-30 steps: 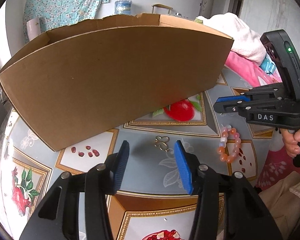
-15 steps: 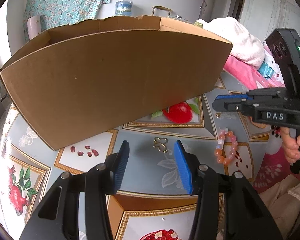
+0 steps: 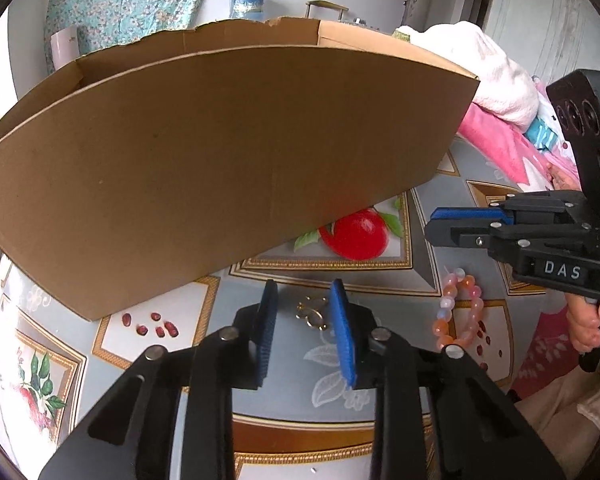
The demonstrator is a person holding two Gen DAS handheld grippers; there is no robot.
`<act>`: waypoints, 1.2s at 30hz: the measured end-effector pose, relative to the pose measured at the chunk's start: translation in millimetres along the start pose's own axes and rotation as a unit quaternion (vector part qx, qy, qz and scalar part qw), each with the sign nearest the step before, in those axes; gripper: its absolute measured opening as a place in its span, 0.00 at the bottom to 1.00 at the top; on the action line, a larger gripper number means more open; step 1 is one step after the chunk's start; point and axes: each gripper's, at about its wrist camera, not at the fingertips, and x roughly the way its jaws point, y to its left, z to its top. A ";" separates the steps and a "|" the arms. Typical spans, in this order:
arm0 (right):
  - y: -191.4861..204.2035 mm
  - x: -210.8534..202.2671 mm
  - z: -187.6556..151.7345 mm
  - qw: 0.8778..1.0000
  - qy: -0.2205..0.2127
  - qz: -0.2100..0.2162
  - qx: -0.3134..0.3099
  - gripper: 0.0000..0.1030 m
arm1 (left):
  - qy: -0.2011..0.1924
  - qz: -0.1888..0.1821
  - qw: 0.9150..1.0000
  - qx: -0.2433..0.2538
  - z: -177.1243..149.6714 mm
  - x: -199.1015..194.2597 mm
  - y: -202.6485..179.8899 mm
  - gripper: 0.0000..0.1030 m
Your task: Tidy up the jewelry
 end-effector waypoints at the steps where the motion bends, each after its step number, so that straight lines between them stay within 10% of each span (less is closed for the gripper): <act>1: -0.8 0.4 -0.3 1.000 0.000 0.001 0.001 0.09 | 0.002 0.004 1.000 0.004 0.9 0.9 -1.7 0.25; 24: -13.6 -13.1 -2.3 1.000 -0.017 0.012 0.007 0.09 | 0.026 0.063 0.997 0.043 4.1 6.6 -28.8 0.00; 36: -13.3 -20.2 -3.5 1.000 -0.024 0.007 0.002 0.09 | 0.000 0.034 0.999 0.014 2.6 -16.7 -15.3 0.05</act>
